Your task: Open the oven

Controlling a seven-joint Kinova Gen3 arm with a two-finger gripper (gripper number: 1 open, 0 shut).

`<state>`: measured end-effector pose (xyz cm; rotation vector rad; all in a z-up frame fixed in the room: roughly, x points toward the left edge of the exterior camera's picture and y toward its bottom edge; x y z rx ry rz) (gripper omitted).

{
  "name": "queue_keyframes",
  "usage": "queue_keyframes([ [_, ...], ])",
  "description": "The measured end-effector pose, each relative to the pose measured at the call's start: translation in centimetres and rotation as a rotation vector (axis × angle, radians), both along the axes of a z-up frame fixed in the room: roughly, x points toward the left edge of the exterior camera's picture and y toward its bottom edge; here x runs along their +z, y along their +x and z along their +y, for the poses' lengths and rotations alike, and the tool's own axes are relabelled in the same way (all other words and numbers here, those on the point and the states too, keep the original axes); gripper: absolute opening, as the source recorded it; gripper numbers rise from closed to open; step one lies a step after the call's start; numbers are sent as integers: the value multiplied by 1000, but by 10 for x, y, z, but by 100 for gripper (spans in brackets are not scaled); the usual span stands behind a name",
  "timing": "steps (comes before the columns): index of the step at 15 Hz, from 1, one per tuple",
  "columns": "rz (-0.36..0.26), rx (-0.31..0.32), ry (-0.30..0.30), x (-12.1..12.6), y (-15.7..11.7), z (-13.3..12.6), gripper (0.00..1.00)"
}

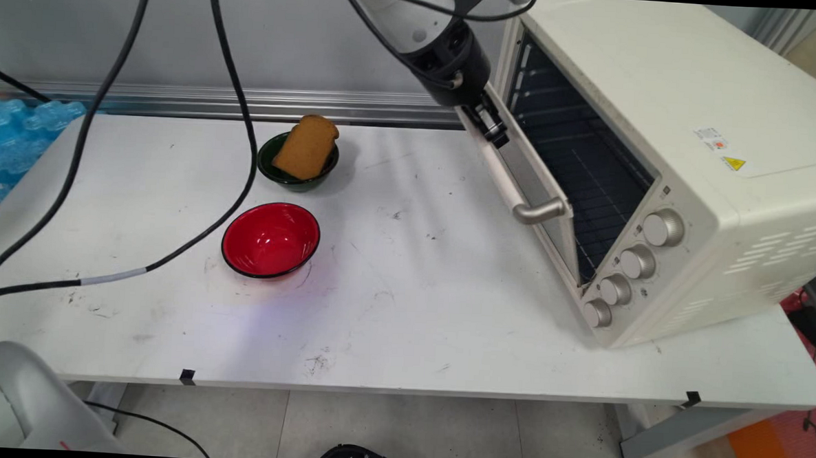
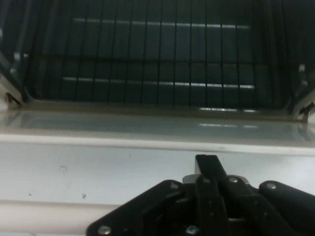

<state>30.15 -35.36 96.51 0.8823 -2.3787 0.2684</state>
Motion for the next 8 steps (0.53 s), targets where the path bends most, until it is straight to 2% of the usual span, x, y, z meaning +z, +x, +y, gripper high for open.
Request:
queue_keyframes([
  [8, -20, -21, 13, -20, 9, 8, 0],
])
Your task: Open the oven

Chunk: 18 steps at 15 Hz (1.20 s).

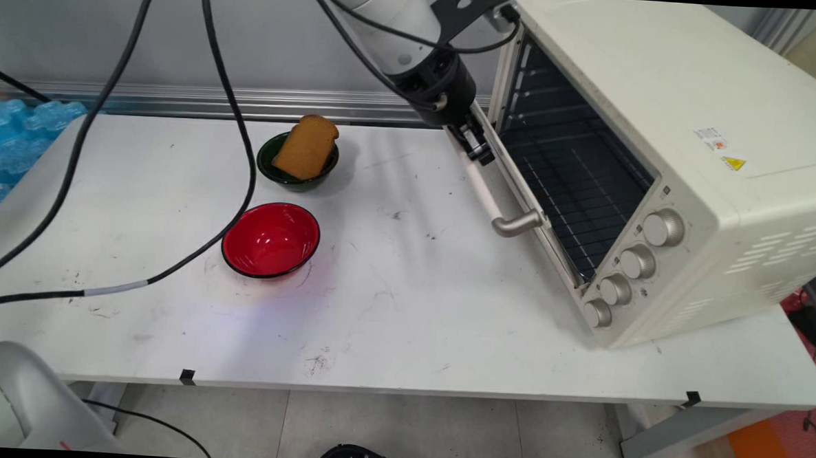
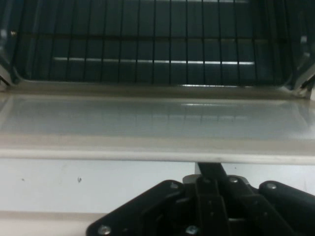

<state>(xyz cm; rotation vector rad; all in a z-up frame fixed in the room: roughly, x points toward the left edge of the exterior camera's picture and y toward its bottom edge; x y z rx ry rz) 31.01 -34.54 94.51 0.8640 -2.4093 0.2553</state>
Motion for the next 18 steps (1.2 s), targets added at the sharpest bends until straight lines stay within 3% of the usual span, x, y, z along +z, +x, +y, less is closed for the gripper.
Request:
queue_keyframes([
  [18, 11, -49, -3, -57, 43, 32, 0],
])
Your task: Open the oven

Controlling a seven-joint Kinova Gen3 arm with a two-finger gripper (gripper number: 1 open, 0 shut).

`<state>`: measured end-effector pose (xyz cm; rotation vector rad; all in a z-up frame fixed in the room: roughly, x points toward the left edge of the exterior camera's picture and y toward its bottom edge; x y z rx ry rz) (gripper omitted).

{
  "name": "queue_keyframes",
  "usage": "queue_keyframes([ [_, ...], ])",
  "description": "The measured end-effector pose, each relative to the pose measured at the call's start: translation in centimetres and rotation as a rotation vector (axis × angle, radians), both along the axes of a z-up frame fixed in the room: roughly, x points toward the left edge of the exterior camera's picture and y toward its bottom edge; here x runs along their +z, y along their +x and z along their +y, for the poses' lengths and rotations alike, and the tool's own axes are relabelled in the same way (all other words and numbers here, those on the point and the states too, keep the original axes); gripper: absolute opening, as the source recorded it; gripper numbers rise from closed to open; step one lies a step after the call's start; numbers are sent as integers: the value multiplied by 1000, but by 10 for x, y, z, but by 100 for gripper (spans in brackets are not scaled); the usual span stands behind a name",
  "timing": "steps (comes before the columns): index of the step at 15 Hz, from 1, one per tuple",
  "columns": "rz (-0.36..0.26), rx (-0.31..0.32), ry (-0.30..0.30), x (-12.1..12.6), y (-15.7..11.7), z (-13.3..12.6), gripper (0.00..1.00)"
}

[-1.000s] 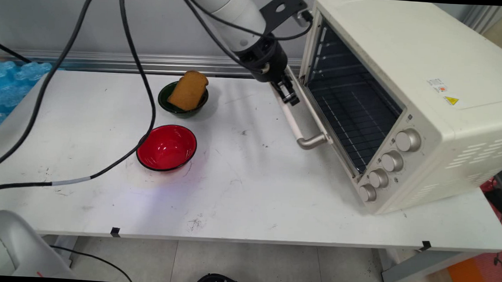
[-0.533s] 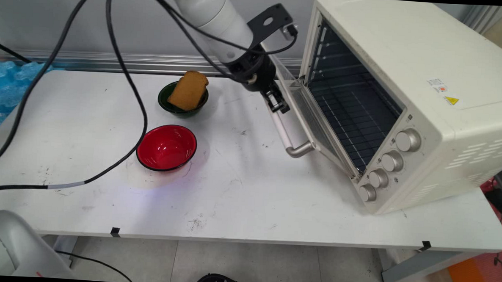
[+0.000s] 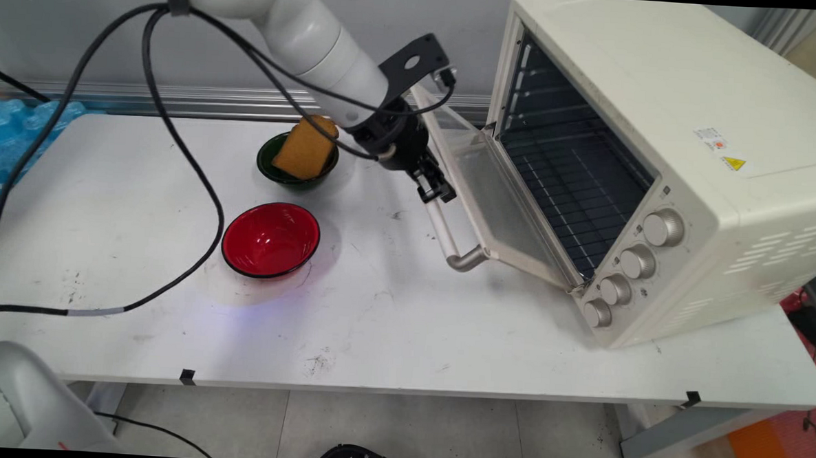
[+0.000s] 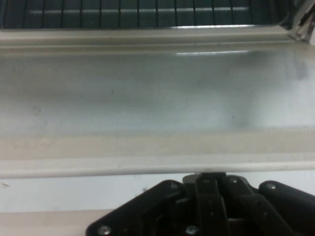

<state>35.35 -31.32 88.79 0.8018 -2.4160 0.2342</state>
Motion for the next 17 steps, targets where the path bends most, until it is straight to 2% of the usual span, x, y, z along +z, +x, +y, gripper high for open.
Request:
queue_keyframes([
  [11, 41, -16, -25, -34, 26, 19, 0],
  [17, 38, -32, -54, -46, 45, 29, 0],
])
